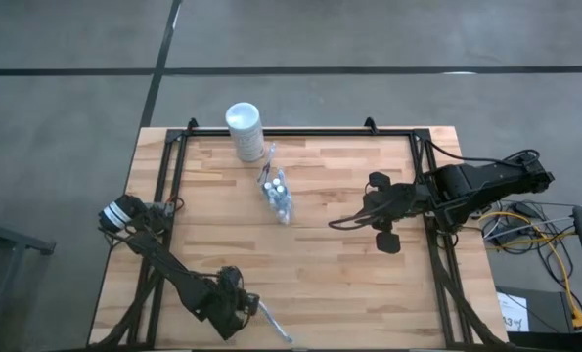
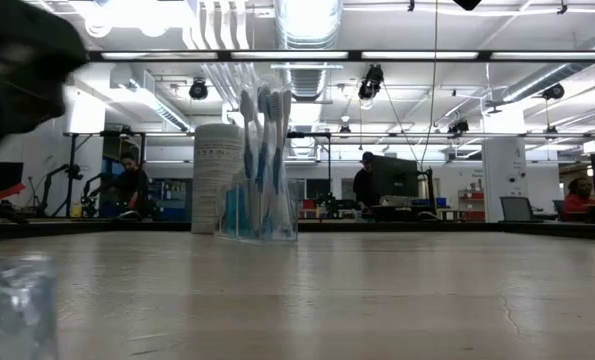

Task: Pick & Place toothbrushing station
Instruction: Put the blue toothbrush into the right of the transparent organizer

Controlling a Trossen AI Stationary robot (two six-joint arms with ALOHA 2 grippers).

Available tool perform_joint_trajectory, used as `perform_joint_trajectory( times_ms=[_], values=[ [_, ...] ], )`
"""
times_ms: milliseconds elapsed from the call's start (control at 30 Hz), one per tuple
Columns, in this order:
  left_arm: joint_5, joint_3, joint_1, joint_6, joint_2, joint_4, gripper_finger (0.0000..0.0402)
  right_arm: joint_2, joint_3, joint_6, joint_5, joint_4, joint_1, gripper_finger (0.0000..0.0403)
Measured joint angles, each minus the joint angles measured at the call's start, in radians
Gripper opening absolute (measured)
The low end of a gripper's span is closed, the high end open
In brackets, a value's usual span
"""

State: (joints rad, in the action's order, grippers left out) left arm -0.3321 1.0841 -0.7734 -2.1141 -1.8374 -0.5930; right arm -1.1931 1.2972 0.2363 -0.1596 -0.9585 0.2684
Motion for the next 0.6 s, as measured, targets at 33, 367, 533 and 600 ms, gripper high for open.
perform_joint_trajectory(
  times_ms=[33,367,533,600],
  values=[
    [-0.033,-0.002,0.007,0.003,0.005,-0.017,0.0065,0.0,0.0,0.0,0.0,0.0,0.0,0.0054],
    [-0.051,-0.006,0.108,0.212,0.019,-0.03,0.0065,0.0,0.0,-0.004,0.0,-0.003,0.0,0.0054],
    [-0.048,-0.006,0.17,0.291,0.02,-0.025,0.0065,0.0,0.0,-0.004,0.0,-0.004,0.0,0.0054],
    [-0.047,-0.005,0.193,0.316,0.02,-0.024,0.0065,0.0,0.0,-0.004,0.0,-0.005,0.0,0.0054]
  ],
)
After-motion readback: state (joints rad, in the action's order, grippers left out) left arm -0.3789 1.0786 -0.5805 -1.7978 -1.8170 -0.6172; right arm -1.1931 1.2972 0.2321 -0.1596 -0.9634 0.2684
